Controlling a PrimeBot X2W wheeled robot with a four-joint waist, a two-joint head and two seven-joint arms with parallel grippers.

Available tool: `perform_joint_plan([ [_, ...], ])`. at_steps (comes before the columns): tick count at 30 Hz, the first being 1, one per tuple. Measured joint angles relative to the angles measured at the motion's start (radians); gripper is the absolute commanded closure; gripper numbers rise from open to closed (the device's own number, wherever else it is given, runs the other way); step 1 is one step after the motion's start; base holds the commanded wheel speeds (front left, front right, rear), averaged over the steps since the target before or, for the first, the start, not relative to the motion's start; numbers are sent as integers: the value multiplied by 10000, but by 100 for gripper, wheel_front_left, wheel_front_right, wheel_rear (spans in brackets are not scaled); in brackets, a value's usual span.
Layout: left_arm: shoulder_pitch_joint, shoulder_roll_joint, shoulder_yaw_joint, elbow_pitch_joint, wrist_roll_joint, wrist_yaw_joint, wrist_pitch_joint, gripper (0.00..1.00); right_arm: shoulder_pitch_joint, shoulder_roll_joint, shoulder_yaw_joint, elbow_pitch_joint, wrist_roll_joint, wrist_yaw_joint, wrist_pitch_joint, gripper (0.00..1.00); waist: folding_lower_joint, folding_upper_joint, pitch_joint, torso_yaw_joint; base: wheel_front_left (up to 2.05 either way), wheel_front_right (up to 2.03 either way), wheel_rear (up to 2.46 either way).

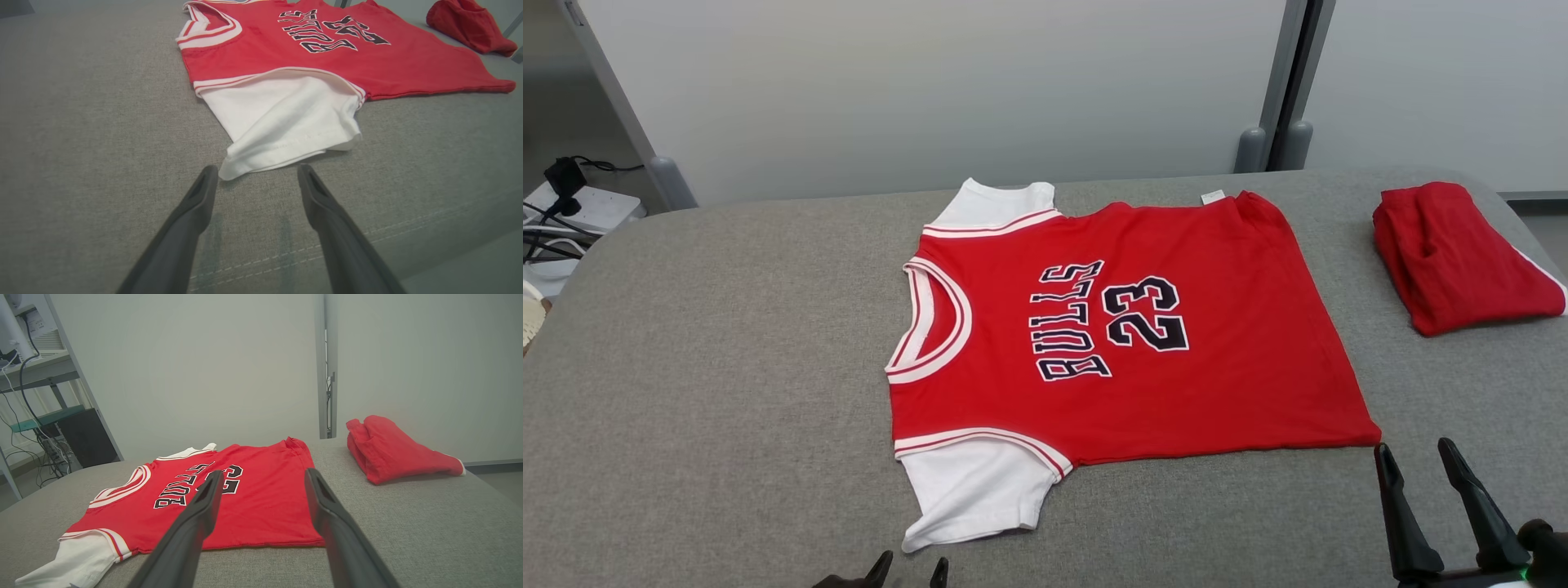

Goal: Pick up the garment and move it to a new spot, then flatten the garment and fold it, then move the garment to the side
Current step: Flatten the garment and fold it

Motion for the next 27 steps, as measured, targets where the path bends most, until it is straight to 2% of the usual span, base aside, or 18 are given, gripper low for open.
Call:
perform_joint_plan([
  [8,-802,-23,-207,1298,-523,247,2,0,-20,-153,58,-12,23,0,0,0,0,0,340,-81,0,0,0],
  [18,-1386,-44,-418,1703,-759,332,0,0,-150,-391,90,-56,44,0,0,0,-1,0,593,-128,0,0,0],
  [19,-1386,-44,-468,1718,-794,328,2,35,-159,-397,71,-79,44,0,0,0,0,0,600,-128,0,0,0],
  [20,-1388,-46,-483,1685,-794,326,2,54,-167,-401,58,-96,44,0,0,0,0,0,608,-126,0,0,0],
  [21,-1399,-44,-502,1687,-798,316,0,100,-174,-401,42,-113,44,0,0,0,0,0,611,-124,0,0,0],
  [27,-1426,-46,-648,1856,-976,238,0,100,-202,-412,38,-148,52,0,0,0,0,0,637,-95,0,0,0],
])
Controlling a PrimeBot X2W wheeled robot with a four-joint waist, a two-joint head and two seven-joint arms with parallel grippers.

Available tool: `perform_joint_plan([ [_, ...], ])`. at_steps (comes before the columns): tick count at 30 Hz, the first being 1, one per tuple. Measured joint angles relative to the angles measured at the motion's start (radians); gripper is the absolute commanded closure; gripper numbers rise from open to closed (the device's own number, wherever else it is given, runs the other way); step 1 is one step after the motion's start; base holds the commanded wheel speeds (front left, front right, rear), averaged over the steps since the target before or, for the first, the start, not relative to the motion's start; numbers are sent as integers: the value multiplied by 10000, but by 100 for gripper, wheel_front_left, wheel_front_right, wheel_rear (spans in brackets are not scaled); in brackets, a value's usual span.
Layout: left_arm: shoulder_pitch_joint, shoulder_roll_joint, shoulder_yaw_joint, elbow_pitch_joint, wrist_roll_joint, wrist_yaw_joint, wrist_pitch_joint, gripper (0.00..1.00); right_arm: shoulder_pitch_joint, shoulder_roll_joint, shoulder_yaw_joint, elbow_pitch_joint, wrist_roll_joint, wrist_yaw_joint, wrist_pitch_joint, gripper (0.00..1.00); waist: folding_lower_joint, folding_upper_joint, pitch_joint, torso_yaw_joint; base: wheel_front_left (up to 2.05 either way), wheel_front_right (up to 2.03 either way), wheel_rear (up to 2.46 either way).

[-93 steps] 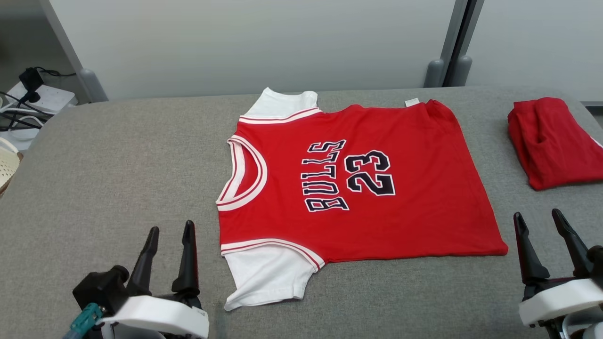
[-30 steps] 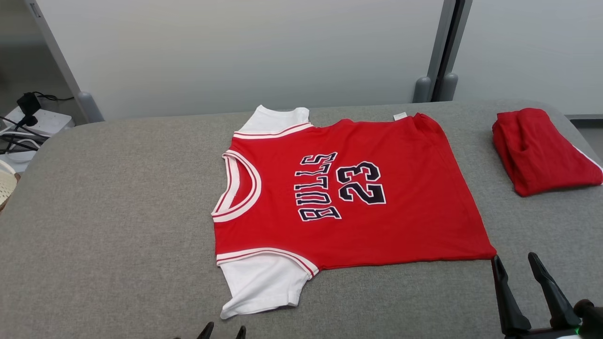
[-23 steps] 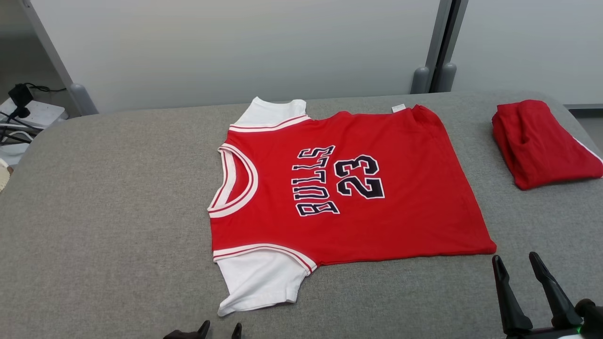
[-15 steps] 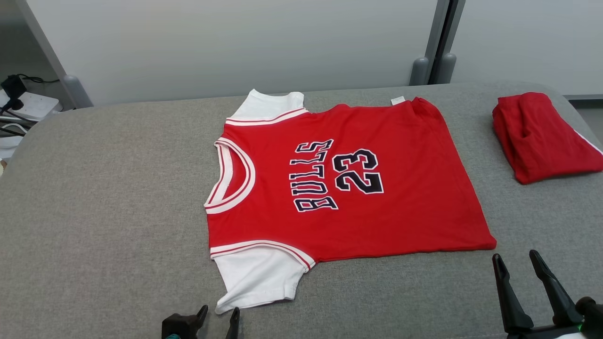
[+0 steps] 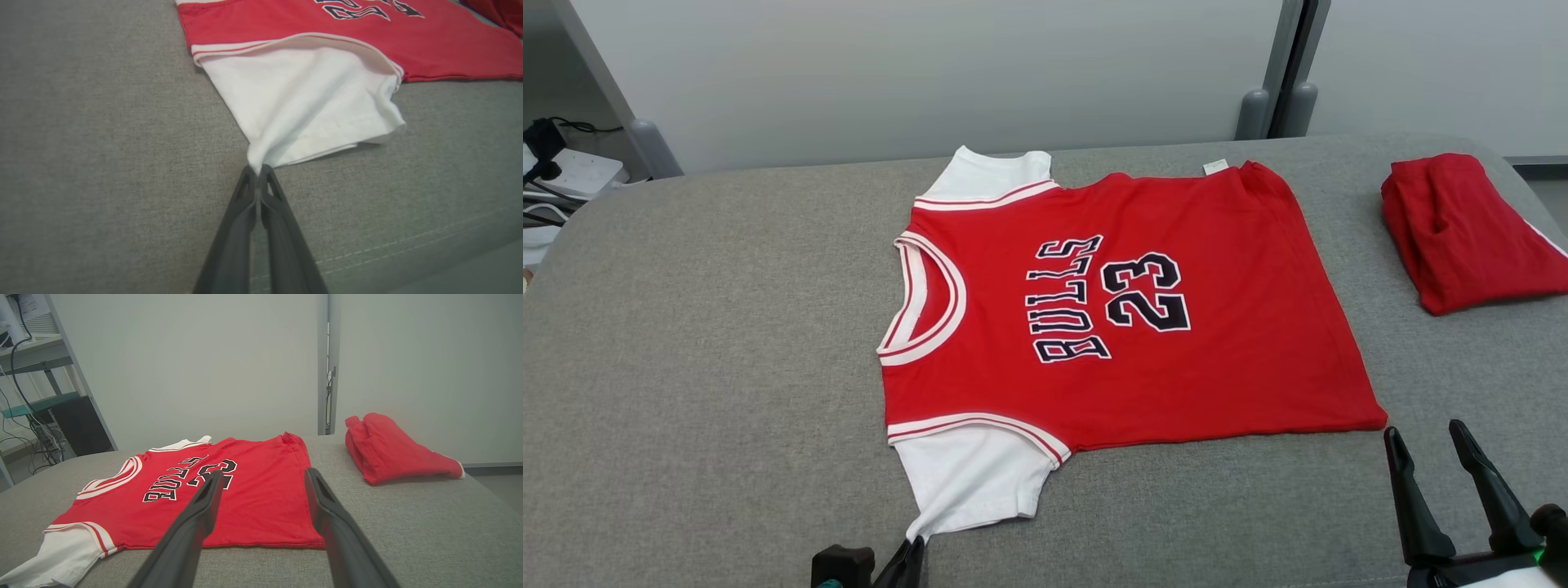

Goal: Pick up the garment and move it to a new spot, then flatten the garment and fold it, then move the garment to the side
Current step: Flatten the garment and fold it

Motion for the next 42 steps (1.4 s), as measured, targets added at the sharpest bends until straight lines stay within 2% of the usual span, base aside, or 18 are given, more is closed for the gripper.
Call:
perform_joint_plan([
  [4,-121,0,-35,138,-75,-98,0,100,-85,21,0,270,270,0,0,0,0,0,71,4,0,0,0],
  [9,-182,59,-136,94,-165,-443,75,100,-886,-58,255,3227,819,0,6,0,1,0,385,2,0,0,0],
  [13,-334,355,-238,-472,-251,-627,479,100,-2318,-219,148,4905,1476,0,104,0,0,0,765,103,0,0,0],
  [16,-557,627,-213,-1074,-263,-656,677,100,-3249,-454,311,5754,1916,0,178,0,0,0,1086,232,0,0,0],
  [24,-620,782,-169,-2201,-416,-690,1064,100,-4646,-729,1258,7407,2976,0,199,2,0,0,1783,463,0,0,0],
  [26,-620,815,-199,-2405,-416,-606,1152,100,-4902,-744,1549,7685,3260,0,192,10,0,0,1885,478,0,0,0],
  [27,-620,828,-226,-2497,-416,-604,1162,100,-5008,-752,1672,7806,3421,0,190,19,0,0,1923,480,0,0,0],
  [28,-620,842,-257,-2594,-416,-594,1212,100,-5103,-777,1829,7933,3507,0,174,23,0,0,1955,481,0,0,0],
  [29,-620,849,-286,-2685,-416,-594,1250,100,-5187,-805,1944,8031,3580,0,128,36,0,0,1982,482,0,0,0],
  [30,-620,867,-318,-2767,-416,-594,1313,100,-5265,-848,2059,8111,3661,-2,111,54,0,0,2005,483,0,0,0],
  [32,-619,915,-349,-2934,-416,-587,1423,100,-5426,-932,2291,8276,3770,0,96,100,0,0,2035,488,0,0,0],
  [38,-586,1028,-362,-3486,-416,-506,1572,100,-5530,-1112,2604,8324,3862,0,13,100,0,0,2005,494,0,0,0],
  [42,-164,1149,-263,-4623,-855,-506,1985,100,-5199,-1476,2100,7242,3674,0,13,100,0,0,1858,425,0,0,0],
])
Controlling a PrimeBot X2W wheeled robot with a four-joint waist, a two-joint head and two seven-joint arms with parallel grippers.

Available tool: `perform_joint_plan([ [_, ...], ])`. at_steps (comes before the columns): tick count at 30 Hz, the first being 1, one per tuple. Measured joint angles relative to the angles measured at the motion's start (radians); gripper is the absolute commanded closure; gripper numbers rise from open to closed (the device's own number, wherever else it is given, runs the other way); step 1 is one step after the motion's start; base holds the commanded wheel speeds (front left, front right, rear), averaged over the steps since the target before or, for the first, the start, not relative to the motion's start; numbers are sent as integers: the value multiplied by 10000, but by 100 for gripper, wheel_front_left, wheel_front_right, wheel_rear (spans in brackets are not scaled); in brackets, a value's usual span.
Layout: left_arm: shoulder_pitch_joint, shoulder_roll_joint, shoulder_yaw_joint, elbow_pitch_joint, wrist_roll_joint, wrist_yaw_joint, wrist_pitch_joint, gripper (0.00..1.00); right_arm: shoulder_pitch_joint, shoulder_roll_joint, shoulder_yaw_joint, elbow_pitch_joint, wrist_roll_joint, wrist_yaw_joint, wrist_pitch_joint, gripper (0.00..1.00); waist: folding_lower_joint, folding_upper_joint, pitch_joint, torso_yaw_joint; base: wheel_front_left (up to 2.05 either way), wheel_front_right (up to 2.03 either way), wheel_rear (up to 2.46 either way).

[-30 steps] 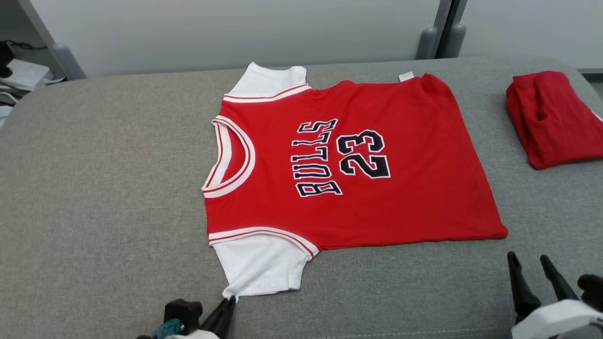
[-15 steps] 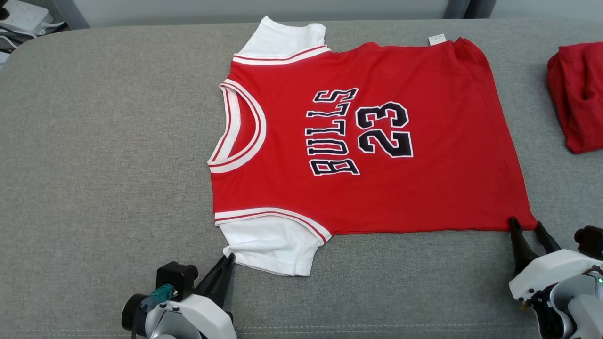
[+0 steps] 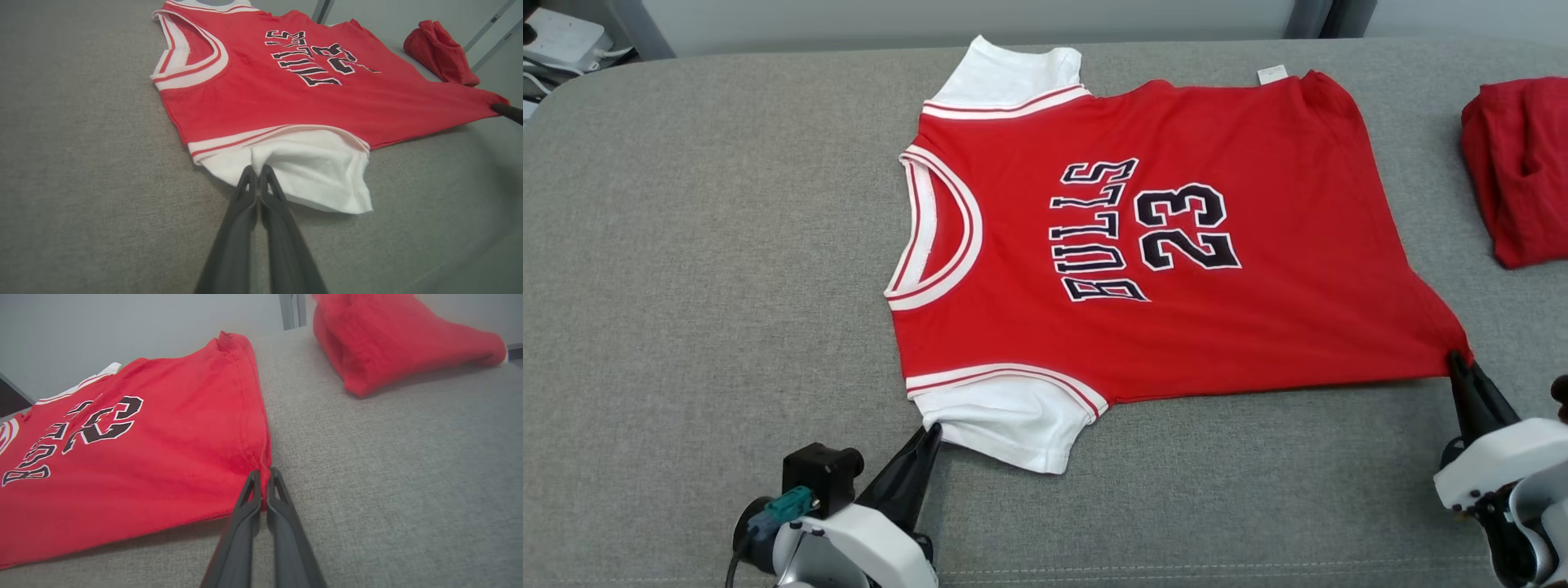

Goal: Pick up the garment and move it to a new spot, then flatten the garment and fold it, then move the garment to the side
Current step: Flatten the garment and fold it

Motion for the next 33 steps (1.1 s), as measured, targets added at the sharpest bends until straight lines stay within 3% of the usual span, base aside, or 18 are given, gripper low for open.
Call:
perform_joint_plan([
  [5,1109,416,257,-1720,-690,0,809,100,1168,-295,197,-1327,-222,0,-2,100,0,0,-301,-116,0,0,0],
  [10,2179,1022,456,-3528,-1118,198,1714,100,2172,-924,539,-2180,291,0,0,100,0,0,-638,-149,0,0,0],
  [15,2975,1310,550,-5045,-1482,424,2531,100,2622,-1542,512,-2732,543,0,0,100,0,0,-853,-178,0,0,0],
  [23,4058,2002,525,-7014,-1927,838,4073,100,3529,-1964,447,-3173,930,0,257,100,0,0,-944,-35,0,0,0],
  [27,3972,1898,639,-7277,-2199,897,4040,100,3817,-2023,127,-3310,951,0,598,100,0,0,-889,-49,0,0,0],
  [33,2698,1120,579,-6211,-2378,708,3290,100,3330,-1716,-217,-3312,938,0,1386,100,0,0,-560,-188,0,0,0],
])
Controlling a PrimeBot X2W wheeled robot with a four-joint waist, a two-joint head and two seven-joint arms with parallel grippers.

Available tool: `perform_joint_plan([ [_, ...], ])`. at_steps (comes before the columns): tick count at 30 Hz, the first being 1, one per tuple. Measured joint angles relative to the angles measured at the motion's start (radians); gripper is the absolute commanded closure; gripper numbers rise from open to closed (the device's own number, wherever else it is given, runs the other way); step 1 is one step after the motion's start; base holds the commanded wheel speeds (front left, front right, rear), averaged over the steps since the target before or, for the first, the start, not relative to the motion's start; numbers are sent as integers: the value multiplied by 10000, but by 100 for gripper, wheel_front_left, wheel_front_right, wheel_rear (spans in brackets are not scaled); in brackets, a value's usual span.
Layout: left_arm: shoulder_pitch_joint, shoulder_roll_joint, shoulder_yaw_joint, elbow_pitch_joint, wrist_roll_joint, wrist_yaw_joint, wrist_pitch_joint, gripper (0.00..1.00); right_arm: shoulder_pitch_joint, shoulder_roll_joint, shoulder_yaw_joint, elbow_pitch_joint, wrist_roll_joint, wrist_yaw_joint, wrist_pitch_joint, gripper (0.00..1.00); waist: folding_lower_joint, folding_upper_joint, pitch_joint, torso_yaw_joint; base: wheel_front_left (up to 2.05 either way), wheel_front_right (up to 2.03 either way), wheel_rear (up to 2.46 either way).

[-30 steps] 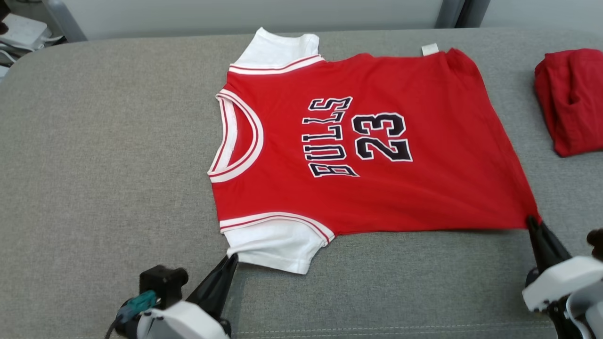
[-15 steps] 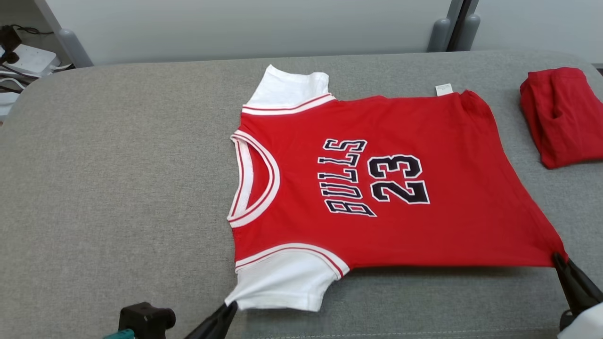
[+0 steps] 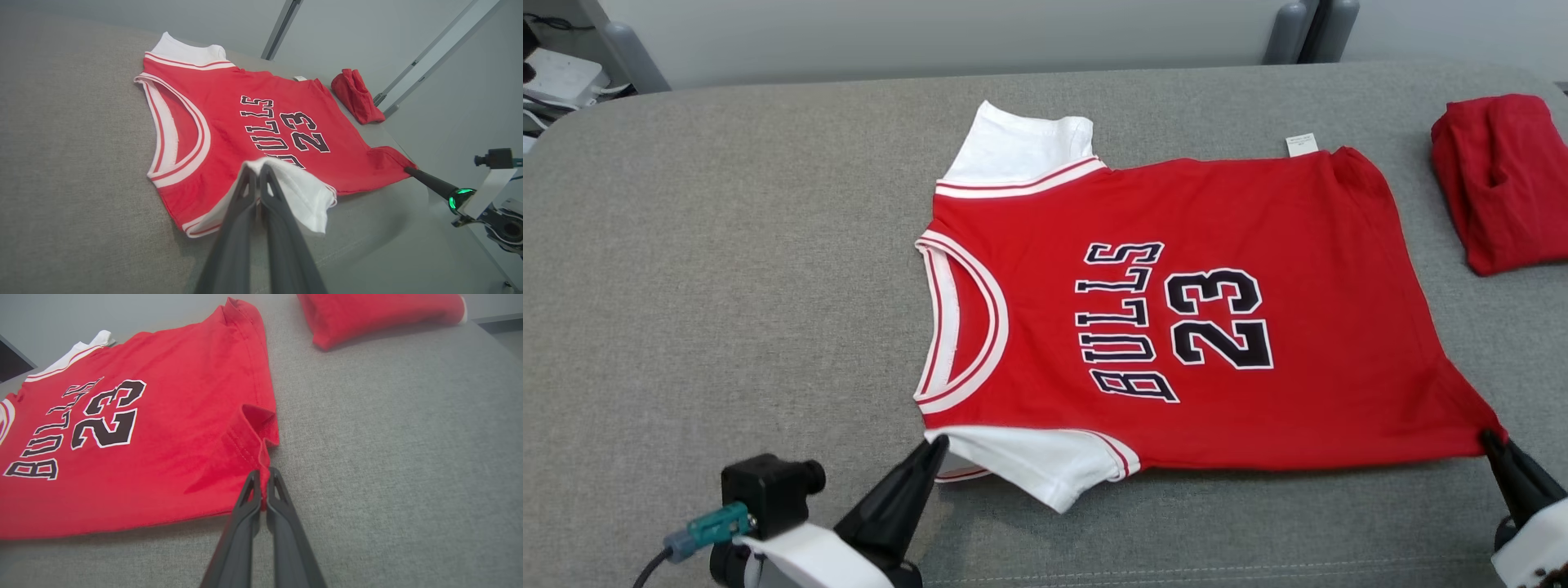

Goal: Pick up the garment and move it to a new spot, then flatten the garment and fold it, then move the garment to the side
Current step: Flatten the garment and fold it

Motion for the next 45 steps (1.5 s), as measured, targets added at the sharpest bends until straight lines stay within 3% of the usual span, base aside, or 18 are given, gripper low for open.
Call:
perform_joint_plan([
  [15,-3846,-1337,-42,4330,372,-706,-2295,100,-3366,656,-155,2075,-669,0,458,100,0,0,856,164,0,0,0],
  [27,-5748,-1503,-184,6771,686,-1039,-3361,100,-5173,1214,188,3764,-884,0,236,98,0,0,1425,54,0,0,0],
  [32,-6705,-1528,-518,8002,941,-1164,-3795,100,-6040,1289,612,4441,-1243,0,-420,100,0,0,1734,-10,0,0,0],
  [33,-6889,-1538,-610,8261,1047,-1164,-3837,100,-6194,1306,671,4604,-1304,0,-570,93,0,0,1785,-19,0,0,0],
  [34,-7053,-1549,-688,8533,1131,-1164,-3885,100,-6334,1335,729,4763,-1315,0,-688,79,0,0,1826,-29,0,0,0],
  [35,-7200,-1551,-782,8792,1229,-1166,-3962,85,-6451,1369,800,4899,-1315,0,-779,65,0,0,1860,-39,0,0,0],
  [36,-7331,-1563,-846,9041,1302,-1175,-4065,67,-6561,1417,871,5051,-1319,0,-855,38,0,0,1887,-51,0,0,0],
  [37,-7448,-1574,-882,9285,1344,-1175,-4161,55,-6637,1467,941,5158,-1340,0,-922,0,0,0,1900,-66,0,0,0],
  [38,-7551,-1586,-907,9515,1344,-1175,-4257,6,-6706,1519,997,5275,-1379,0,-993,0,0,0,1905,-80,0,0,0],
  [39,-7641,-1613,-920,9718,1344,-1177,-4366,0,-6757,1559,1047,5373,-1384,0,-1087,0,0,-1,1895,-91,0,0,0],
  [45,-7810,-1756,-918,10220,1411,-1174,-4897,0,-6773,1590,1101,5361,-1597,0,-1354,0,0,0,1720,-117,0,0,0],
])
